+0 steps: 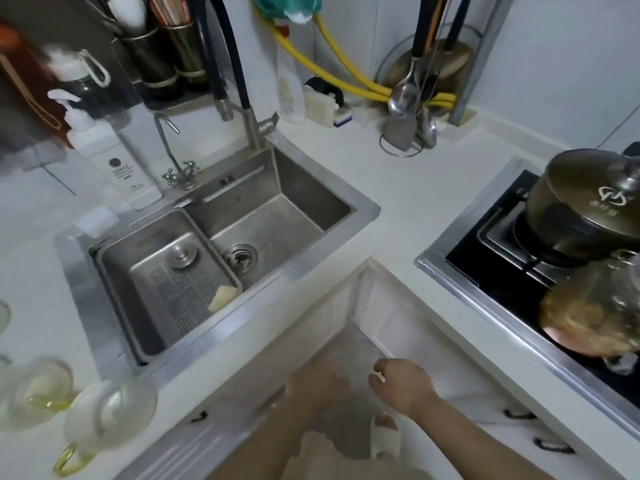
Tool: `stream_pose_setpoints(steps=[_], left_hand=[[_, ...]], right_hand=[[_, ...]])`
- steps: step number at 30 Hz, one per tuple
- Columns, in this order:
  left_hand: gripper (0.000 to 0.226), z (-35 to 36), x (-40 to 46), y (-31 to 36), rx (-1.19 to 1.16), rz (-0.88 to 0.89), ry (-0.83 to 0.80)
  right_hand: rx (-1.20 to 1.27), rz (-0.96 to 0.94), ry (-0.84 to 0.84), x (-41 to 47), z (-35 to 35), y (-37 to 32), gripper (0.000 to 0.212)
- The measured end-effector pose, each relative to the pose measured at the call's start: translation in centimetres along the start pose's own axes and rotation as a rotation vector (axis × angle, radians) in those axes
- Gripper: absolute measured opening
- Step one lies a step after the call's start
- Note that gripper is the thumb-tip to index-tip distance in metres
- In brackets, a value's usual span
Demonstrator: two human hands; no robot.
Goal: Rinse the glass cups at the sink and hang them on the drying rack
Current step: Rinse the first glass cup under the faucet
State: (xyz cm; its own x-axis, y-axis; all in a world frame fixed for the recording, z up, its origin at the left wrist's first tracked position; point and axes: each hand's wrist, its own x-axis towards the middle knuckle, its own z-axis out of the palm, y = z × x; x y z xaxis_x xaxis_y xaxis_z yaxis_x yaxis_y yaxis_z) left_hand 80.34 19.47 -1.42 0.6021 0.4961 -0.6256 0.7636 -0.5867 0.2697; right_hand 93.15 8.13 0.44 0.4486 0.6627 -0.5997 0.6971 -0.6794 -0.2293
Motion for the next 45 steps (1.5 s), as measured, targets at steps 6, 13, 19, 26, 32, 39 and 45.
stream_pose_setpoints(steps=[6, 13, 19, 26, 32, 39, 45], left_hand=[[0.039, -2.9, 1.8, 5.1, -0.177, -0.106, 0.042], [0.045, -6.9, 2.4, 4.6, -0.383, -0.236, 0.297], [0.044, -9.7, 2.6, 1.0, -0.433, -0.314, 0.429], [0.036, -13.3, 4.0, -4.7, -0.469, -0.298, 0.502], [0.03, -16.1, 6.6, -7.8, -0.46, -0.197, 0.499], [0.028, -17.4, 6.8, -10.8, -0.535, -0.209, 0.577], [0.025, -16.2, 3.8, -12.9, -0.737, -0.373, 0.744]], right_hand=[[0.045, -0.12, -0.055, 4.4, -5.6, 2.2, 0.037], [0.138, -0.3, 0.004, 6.6, -10.2, -1.2, 0.032], [0.193, -0.363, 0.028, 8.8, -12.1, -5.1, 0.026], [0.191, -0.423, 0.156, 11.3, -14.2, -10.0, 0.06], [0.234, -0.294, 0.027, 13.3, -14.5, -14.4, 0.041], [0.097, -0.409, -0.035, 15.5, -15.1, -18.6, 0.031], [-0.017, -0.714, -0.2, 15.8, -16.0, -23.4, 0.029]])
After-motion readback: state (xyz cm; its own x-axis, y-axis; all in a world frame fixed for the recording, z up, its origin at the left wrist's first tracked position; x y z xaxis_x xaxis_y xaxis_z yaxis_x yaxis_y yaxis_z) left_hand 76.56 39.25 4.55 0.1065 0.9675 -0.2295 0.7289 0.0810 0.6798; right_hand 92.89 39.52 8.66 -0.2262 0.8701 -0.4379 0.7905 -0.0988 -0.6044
